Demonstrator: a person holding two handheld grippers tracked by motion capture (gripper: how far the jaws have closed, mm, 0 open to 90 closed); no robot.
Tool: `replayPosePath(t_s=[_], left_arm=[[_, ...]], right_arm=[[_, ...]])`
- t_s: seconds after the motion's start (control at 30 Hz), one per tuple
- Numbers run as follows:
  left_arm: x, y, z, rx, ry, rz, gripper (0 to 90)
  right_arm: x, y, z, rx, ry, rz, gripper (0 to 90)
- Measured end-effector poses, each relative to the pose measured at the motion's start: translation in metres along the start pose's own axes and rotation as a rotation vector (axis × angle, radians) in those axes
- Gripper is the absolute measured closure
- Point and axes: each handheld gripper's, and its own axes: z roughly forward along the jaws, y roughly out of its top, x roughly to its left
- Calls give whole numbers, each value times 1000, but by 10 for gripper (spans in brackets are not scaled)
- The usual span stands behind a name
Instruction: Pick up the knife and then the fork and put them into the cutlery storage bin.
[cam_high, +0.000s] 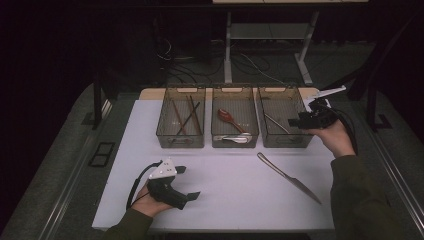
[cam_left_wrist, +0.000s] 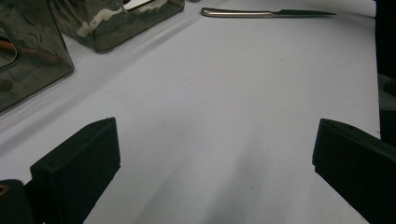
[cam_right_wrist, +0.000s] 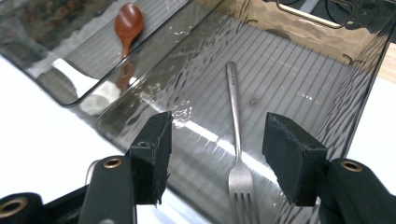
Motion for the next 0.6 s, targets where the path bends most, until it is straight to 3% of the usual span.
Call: replayPosePath(t_s=[0.53, 0.6], left_arm=[[1, 0, -1, 3, 2, 6, 2], [1, 0, -1, 0, 2, 7, 2]], right_arm=[[30, -35, -29, -74, 54, -53, 379], [33, -41, -30, -87, 85, -49, 380]])
